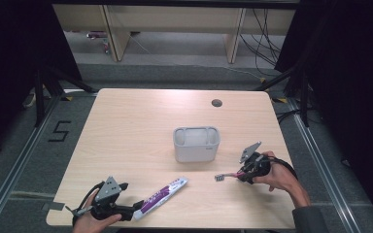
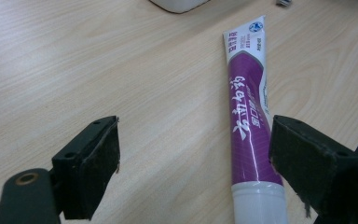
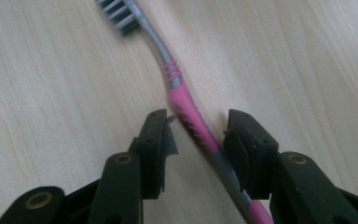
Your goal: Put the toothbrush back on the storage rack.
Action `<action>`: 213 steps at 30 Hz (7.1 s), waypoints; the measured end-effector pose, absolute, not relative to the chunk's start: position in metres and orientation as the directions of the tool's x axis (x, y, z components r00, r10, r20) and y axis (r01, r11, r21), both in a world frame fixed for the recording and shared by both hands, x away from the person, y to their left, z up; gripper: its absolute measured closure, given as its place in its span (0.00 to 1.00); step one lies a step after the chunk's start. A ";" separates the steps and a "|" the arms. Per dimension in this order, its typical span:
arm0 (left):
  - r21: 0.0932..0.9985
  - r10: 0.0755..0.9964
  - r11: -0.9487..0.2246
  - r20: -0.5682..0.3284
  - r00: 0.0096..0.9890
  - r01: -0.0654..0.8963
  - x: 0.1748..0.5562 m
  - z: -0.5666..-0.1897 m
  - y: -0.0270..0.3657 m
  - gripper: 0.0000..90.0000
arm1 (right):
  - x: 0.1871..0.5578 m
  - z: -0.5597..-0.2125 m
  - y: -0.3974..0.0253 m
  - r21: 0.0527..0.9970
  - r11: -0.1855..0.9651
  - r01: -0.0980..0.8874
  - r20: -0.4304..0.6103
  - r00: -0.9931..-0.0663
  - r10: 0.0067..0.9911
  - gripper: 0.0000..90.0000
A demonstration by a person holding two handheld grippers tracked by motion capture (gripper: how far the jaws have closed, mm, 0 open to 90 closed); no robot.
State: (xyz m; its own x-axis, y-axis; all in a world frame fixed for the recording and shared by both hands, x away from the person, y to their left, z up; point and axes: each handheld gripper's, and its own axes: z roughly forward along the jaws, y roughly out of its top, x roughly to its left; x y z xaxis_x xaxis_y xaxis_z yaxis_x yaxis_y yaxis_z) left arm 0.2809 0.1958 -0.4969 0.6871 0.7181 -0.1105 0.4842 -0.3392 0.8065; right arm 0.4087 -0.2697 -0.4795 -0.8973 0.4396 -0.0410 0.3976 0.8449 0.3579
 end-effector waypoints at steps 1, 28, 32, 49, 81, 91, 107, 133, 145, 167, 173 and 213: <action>0.807 0.718 -0.339 -0.110 0.687 0.484 0.281 -0.497 0.196 0.18 | 0.409 -0.479 -0.269 0.356 0.848 0.393 -0.038 -0.900 0.433 0.70; 0.802 0.718 -0.343 -0.111 0.687 0.488 0.281 -0.496 0.196 0.18 | 0.411 -0.473 -0.243 0.143 0.910 0.390 -0.023 -0.918 0.397 0.89; 0.806 0.719 -0.339 -0.111 0.686 0.485 0.280 -0.497 0.196 0.18 | 0.412 -0.473 -0.238 0.097 0.914 0.394 -0.040 -0.916 0.399 0.90; 0.808 0.718 -0.328 -0.123 0.685 0.489 0.280 -0.497 0.194 0.18 | 0.413 -0.473 -0.227 0.016 0.909 0.416 -0.041 -0.908 0.416 0.92; 0.814 0.722 -0.320 -0.122 0.681 0.485 0.279 -0.497 0.193 0.18 | 0.408 -0.439 -0.250 0.223 0.849 0.480 -0.058 -0.862 0.503 0.92; 0.812 0.720 -0.323 -0.122 0.683 0.486 0.280 -0.497 0.194 0.18 | 0.404 -0.426 -0.267 0.353 0.794 0.494 -0.084 -0.829 0.553 0.92; 0.807 0.717 -0.339 -0.112 0.688 0.484 0.281 -0.496 0.196 0.18 | 0.392 -0.404 -0.289 0.600 0.657 0.457 -0.079 -0.784 0.616 0.92; 0.807 0.717 -0.338 -0.113 0.688 0.485 0.281 -0.496 0.197 0.18 | 0.399 -0.379 -0.300 0.842 0.377 0.387 -0.017 -0.678 0.735 0.92; 0.810 0.721 -0.323 -0.124 0.682 0.489 0.280 -0.496 0.196 0.18 | 0.404 -0.364 -0.288 0.910 0.274 0.311 0.007 -0.673 0.740 0.92; 0.808 0.716 -0.336 -0.115 0.688 0.484 0.280 -0.496 0.197 0.18 | 0.424 -0.352 -0.247 0.939 0.182 0.292 0.077 -0.694 0.716 0.92; 0.808 0.714 -0.339 -0.113 0.691 0.482 0.280 -0.496 0.197 0.18 | 0.429 -0.354 -0.239 0.943 0.183 0.279 0.071 -0.703 0.708 0.92; 0.801 0.708 -0.359 -0.101 0.699 0.479 0.280 -0.494 0.198 0.18 | 0.465 -0.392 -0.201 0.923 0.143 0.357 0.149 -0.674 0.724 0.92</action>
State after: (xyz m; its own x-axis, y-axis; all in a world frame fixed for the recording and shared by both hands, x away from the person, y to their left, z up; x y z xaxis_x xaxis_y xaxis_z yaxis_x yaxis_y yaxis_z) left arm 0.2798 0.1984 -0.4943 0.6992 0.7078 -0.1008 0.4791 -0.3592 0.8009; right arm 0.4650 -0.2012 -0.3916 -0.6738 0.7238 0.1486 0.3571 0.1430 0.9231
